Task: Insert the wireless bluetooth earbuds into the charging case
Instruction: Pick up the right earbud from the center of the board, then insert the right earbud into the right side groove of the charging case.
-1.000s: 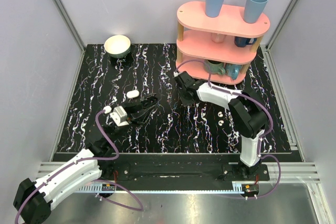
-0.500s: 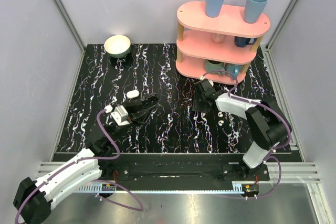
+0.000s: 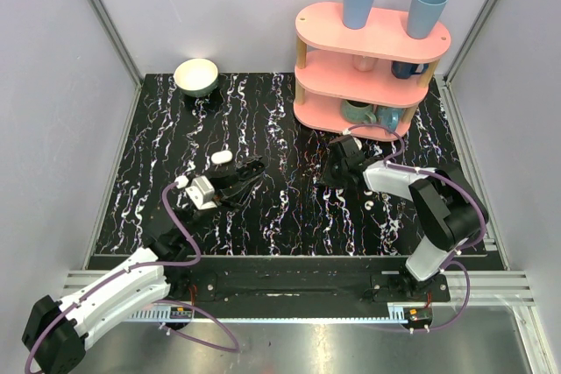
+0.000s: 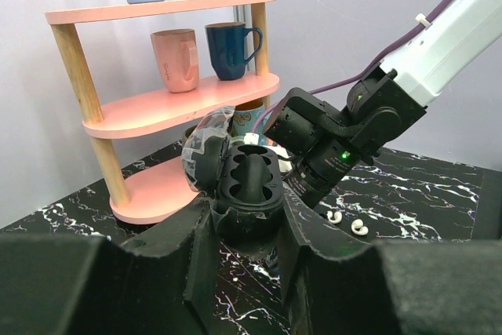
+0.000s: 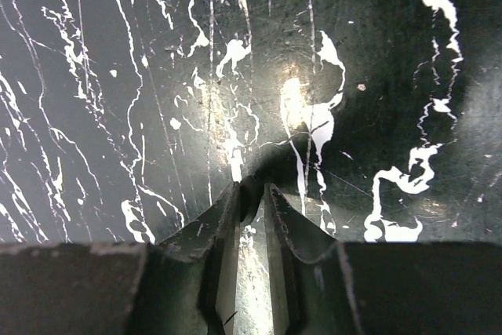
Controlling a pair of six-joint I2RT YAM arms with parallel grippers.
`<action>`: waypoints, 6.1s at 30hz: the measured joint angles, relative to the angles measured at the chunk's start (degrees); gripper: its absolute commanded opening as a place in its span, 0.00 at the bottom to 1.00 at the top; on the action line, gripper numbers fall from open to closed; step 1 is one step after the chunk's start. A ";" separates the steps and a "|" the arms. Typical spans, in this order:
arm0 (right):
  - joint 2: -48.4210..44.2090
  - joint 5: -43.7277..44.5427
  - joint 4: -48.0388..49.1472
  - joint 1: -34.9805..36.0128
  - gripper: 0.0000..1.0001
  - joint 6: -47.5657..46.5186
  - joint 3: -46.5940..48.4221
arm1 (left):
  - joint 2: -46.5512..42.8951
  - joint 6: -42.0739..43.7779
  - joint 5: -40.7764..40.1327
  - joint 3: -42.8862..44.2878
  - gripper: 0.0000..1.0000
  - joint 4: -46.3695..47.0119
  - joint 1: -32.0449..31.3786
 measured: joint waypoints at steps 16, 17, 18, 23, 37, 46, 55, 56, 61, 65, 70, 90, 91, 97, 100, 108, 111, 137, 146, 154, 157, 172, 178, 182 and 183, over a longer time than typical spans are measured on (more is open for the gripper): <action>-1.81 -2.47 2.67 -0.04 0.00 3.06 -1.92 | 0.76 0.55 0.15 0.00 0.00 -0.02 0.00; -2.25 -2.64 2.95 -0.04 0.00 3.28 -1.97 | 1.11 0.90 0.33 0.00 0.00 0.04 0.00; -2.69 -2.78 3.10 -0.07 0.00 3.37 -1.97 | 1.44 1.25 0.55 0.00 0.00 0.15 0.00; -6.19 -4.15 3.43 -0.07 0.00 4.42 -2.21 | 4.15 3.34 1.53 -1.01 0.00 4.07 0.00; -33.16 -7.30 -7.17 -0.11 0.00 12.94 3.17 | 14.75 14.05 4.22 -6.78 0.00 21.46 -0.24; -34.62 -11.54 -10.12 0.22 0.00 19.80 5.51 | 17.90 19.30 4.57 -6.78 0.00 25.03 -0.81; -36.20 -10.69 -11.34 4.57 0.00 28.28 6.73 | 20.31 21.79 3.91 -6.78 0.00 27.10 -0.85; -36.13 -10.56 -11.34 5.22 0.00 29.00 6.93 | 20.48 21.94 3.87 -6.78 0.00 27.30 -0.85; -33.86 -10.62 -11.56 7.76 0.00 32.68 9.11 | 20.79 22.34 3.52 -6.78 0.00 27.69 -0.87; -31.52 -10.84 -11.30 8.50 0.00 34.42 10.21 | 20.83 22.16 3.02 -6.69 0.00 27.89 -0.87; -30.51 -11.08 -11.32 10.12 0.00 35.43 10.21 | 20.81 21.29 2.58 -5.81 0.00 27.26 -0.90; -28.00 -11.21 -8.94 14.12 0.00 37.44 10.21 | 21.31 20.79 2.01 -3.13 0.00 25.24 -0.92; -27.89 -11.21 -8.70 14.12 0.00 37.44 10.21 | 21.35 20.79 2.01 -2.99 0.00 25.20 -0.92; -26.53 -11.15 -7.85 14.27 0.00 37.40 10.21 | 22.01 20.98 2.49 -2.45 0.00 23.63 -0.74; -26.36 -11.19 -7.67 14.32 0.00 37.40 10.21 | 22.51 20.98 3.37 -2.10 0.00 22.58 -0.76; -26.32 -11.19 -7.23 14.49 0.00 37.40 10.23 | 23.17 22.05 5.60 -1.27 0.00 20.65 -1.27; -26.32 -11.17 -7.41 14.51 0.00 37.38 10.23 | 23.17 22.47 5.64 -1.25 0.00 20.50 -1.29; -25.35 -8.13 -10.49 14.88 0.00 36.26 10.23 | 23.21 27.71 5.40 -0.50 0.00 17.03 -2.16; -23.61 -5.66 -12.22 15.37 0.00 35.82 10.23 | 24.28 32.17 2.56 -0.39 0.00 13.60 -4.09; -23.04 -2.27 -14.34 16.46 0.00 34.47 10.78 | 24.28 36.28 0.07 0.74 0.00 9.14 -6.25; -22.34 -1.46 -14.49 16.87 0.00 34.27 10.97 | 24.28 36.72 -0.66 0.90 0.00 8.09 -6.49; -21.99 1.60 -14.01 18.10 0.26 33.22 10.97 | 24.61 36.33 -2.38 1.01 0.00 7.67 -7.54; -23.65 2.58 -12.85 18.51 0.34 32.35 10.95 | 24.61 34.93 -3.02 0.98 0.00 10.05 -7.93; -25.18 2.67 -11.52 18.75 0.40 31.67 10.95 | 24.61 33.14 -3.52 0.98 0.00 12.81 -8.17; -25.42 2.73 -11.23 18.80 0.40 31.36 10.95 | 24.61 32.74 -3.65 0.98 0.00 13.22 -8.20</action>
